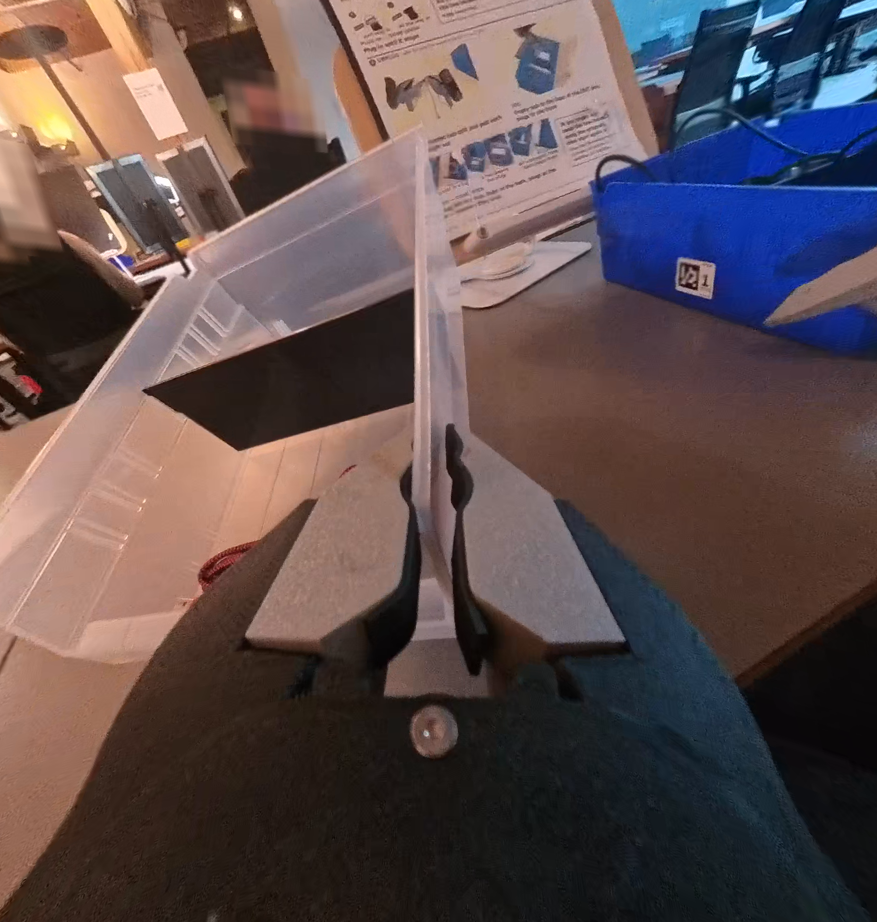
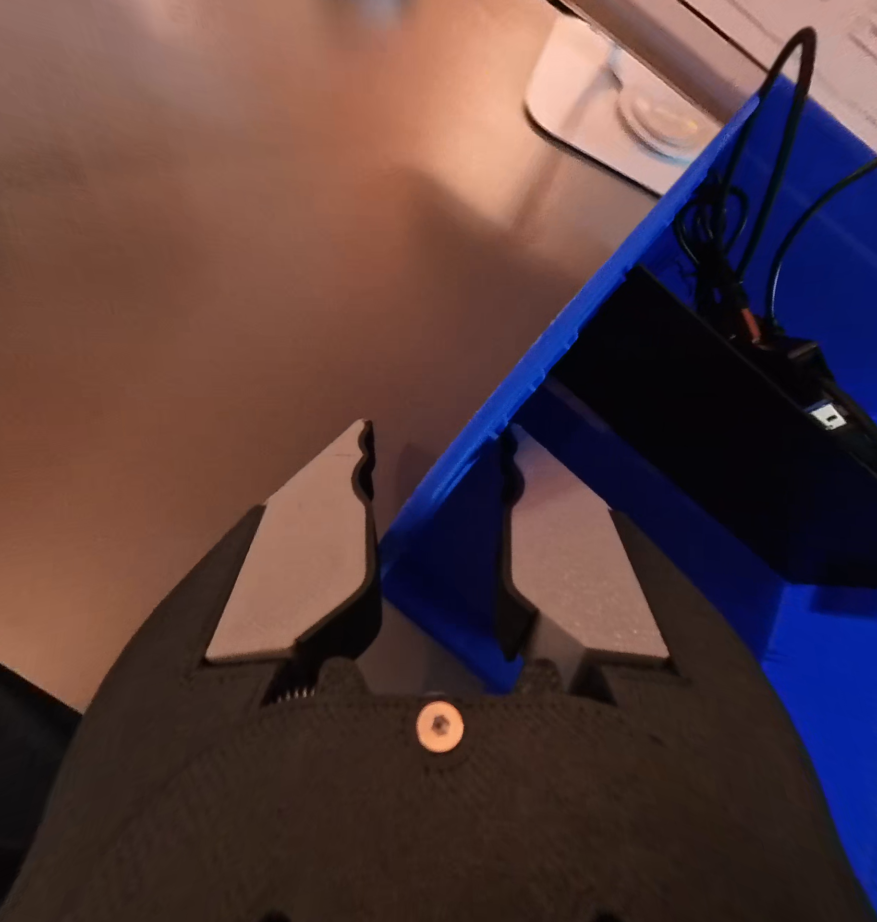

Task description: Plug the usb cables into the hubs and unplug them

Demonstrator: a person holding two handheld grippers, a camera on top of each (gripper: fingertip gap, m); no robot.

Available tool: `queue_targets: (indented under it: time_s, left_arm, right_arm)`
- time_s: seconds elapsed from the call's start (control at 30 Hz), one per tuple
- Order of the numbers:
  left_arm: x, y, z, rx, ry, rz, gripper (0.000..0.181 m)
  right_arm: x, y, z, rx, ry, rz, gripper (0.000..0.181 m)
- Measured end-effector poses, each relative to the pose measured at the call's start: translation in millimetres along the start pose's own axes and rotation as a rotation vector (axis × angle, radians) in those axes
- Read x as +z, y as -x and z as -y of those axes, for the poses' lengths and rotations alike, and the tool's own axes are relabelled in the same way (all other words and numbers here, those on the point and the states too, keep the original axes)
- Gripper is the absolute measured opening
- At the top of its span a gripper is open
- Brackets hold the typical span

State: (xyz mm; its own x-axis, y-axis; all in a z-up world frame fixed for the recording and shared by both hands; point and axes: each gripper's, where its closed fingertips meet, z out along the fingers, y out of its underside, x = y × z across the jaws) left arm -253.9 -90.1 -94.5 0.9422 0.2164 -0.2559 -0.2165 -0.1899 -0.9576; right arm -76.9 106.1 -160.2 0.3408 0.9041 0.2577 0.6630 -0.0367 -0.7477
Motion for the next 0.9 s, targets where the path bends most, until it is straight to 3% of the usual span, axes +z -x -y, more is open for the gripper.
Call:
queue_targets:
  time_s: [0.27, 0.33, 0.43, 0.53, 0.6, 0.77, 0.9]
  left_arm:
    - [-27.3, 17.5, 60.3, -0.025, -0.042, 0.138, 0.003]
    - [-39.7, 20.1, 80.0, 0.003, -0.067, 0.163, 0.003]
    - [-53.7, 14.6, 105.7, 0.086, -0.085, 0.186, 0.003]
    - [-55.2, -10.1, 129.6, 0.154, -0.115, 0.153, 0.003]
    - [-50.4, -40.4, 144.7, 0.206, -0.14, 0.091, 0.003]
    - [-20.0, -147.7, 183.6, 0.301, -0.213, -0.136, 0.004]
    - [16.2, -246.4, 202.3, 0.359, -0.252, -0.306, 0.004]
  right_arm:
    - [22.5, 146.8, 90.0, -0.029, -0.106, 0.267, 0.063]
    - [-1.5, 170.0, 116.6, -0.044, -0.186, 0.316, 0.065]
    - [-66.0, 181.4, 138.2, -0.053, -0.334, 0.435, 0.076]
    - [-121.1, 153.6, 132.2, -0.09, -0.435, 0.46, 0.077]
    - [-141.3, 118.3, 115.1, -0.092, -0.428, 0.43, 0.075]
    - [-170.9, 4.8, 67.4, -0.008, -0.323, 0.321, 0.078]
    - [-211.2, -88.6, 37.8, 0.065, -0.334, 0.149, 0.062]
